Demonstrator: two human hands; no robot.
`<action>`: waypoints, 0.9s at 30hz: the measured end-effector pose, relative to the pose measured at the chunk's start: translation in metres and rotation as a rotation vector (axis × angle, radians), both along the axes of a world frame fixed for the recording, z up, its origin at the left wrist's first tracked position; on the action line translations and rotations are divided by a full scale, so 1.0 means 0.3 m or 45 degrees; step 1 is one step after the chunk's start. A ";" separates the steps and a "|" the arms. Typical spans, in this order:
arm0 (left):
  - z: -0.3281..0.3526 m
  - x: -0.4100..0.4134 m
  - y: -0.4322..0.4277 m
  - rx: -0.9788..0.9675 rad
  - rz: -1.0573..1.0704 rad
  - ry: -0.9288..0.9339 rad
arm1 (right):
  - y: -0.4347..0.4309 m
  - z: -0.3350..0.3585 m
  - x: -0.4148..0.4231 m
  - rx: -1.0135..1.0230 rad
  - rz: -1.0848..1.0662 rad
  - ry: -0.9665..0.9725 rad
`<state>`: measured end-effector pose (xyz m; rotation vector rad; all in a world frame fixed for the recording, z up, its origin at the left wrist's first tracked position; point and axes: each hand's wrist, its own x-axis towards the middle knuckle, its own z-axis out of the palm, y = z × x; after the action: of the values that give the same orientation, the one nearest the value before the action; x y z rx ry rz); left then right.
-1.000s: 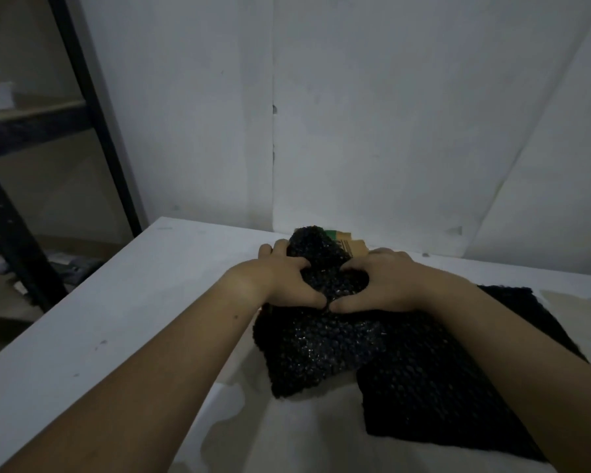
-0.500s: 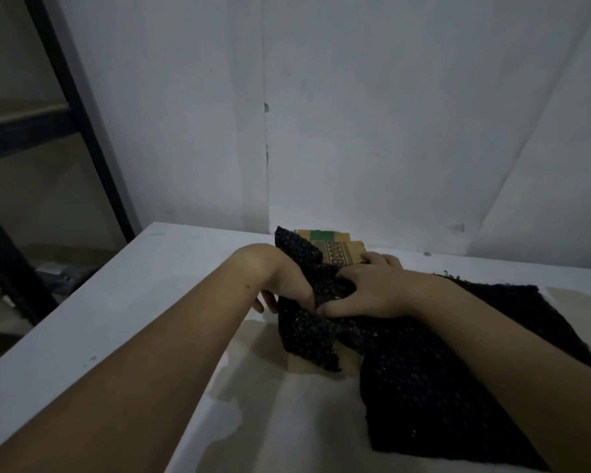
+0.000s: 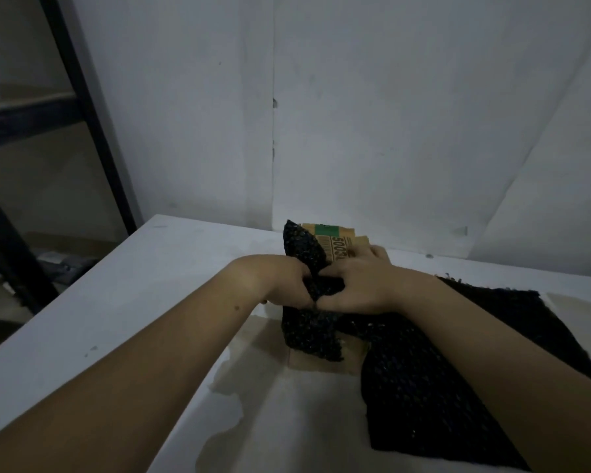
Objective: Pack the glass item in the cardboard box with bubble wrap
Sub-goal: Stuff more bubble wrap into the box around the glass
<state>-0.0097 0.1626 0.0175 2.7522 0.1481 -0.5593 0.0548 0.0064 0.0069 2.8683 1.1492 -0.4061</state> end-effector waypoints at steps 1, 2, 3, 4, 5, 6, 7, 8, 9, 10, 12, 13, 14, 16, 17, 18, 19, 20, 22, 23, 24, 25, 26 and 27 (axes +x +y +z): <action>-0.005 -0.001 0.002 0.048 0.011 -0.105 | 0.017 -0.003 0.008 -0.053 -0.019 0.062; -0.012 -0.003 0.004 0.088 0.031 -0.193 | 0.031 -0.005 0.016 -0.092 -0.030 0.118; -0.017 -0.006 0.005 0.115 0.049 -0.240 | 0.039 -0.008 0.023 -0.118 -0.036 0.166; -0.019 -0.009 0.008 0.120 0.061 -0.249 | 0.044 -0.013 0.029 -0.129 -0.033 0.202; -0.019 -0.013 0.010 0.106 0.069 -0.234 | 0.046 -0.020 0.037 -0.126 -0.023 0.221; -0.017 -0.015 0.011 0.086 0.071 -0.225 | 0.043 -0.030 0.046 -0.111 -0.010 0.222; -0.015 -0.019 0.009 0.075 0.064 -0.238 | 0.036 -0.039 0.051 -0.086 0.004 0.207; -0.014 -0.021 0.005 0.085 0.049 -0.271 | 0.024 -0.045 0.052 -0.041 0.018 0.180; -0.014 -0.025 -0.003 0.119 0.027 -0.318 | 0.010 -0.044 0.050 0.036 0.037 0.145; -0.014 -0.029 -0.012 0.173 0.000 -0.373 | -0.006 -0.038 0.045 0.144 0.063 0.104; -0.014 -0.035 -0.028 0.292 -0.053 -0.468 | -0.047 -0.002 0.029 0.387 0.109 0.008; -0.014 -0.037 -0.032 0.349 -0.079 -0.492 | -0.072 0.020 0.020 0.485 0.110 -0.053; -0.013 -0.039 -0.034 0.404 -0.104 -0.505 | -0.100 0.042 0.015 0.544 0.098 -0.124; -0.007 -0.042 -0.035 0.497 -0.155 -0.518 | -0.154 0.081 0.014 0.501 0.059 -0.247; -0.004 -0.042 -0.036 0.528 -0.193 -0.526 | -0.176 0.095 0.010 0.405 0.037 -0.272; -0.003 -0.040 -0.038 0.547 -0.234 -0.527 | -0.190 0.101 0.004 0.295 0.026 -0.282; -0.003 -0.038 -0.041 0.556 -0.268 -0.512 | -0.197 0.101 -0.002 0.206 0.029 -0.297; -0.003 -0.035 -0.043 0.564 -0.288 -0.476 | -0.198 0.097 -0.010 0.162 0.048 -0.326; -0.003 -0.027 -0.044 0.585 -0.284 -0.361 | -0.190 0.084 -0.026 0.146 0.113 -0.395; -0.001 -0.022 -0.043 0.587 -0.273 -0.305 | -0.184 0.077 -0.033 0.127 0.138 -0.407; 0.002 -0.016 -0.042 0.580 -0.264 -0.253 | -0.177 0.071 -0.038 0.089 0.146 -0.398; 0.007 -0.011 -0.041 0.565 -0.256 -0.204 | -0.169 0.068 -0.040 0.037 0.136 -0.372; 0.013 -0.005 -0.040 0.542 -0.248 -0.161 | -0.159 0.067 -0.038 -0.015 0.117 -0.337; 0.021 0.001 -0.039 0.515 -0.239 -0.129 | -0.147 0.066 -0.034 -0.060 0.099 -0.297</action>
<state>-0.0092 0.1508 0.0238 3.2049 -0.0261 -0.4784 0.0447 -0.0377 0.0267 2.7295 1.1863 -0.0907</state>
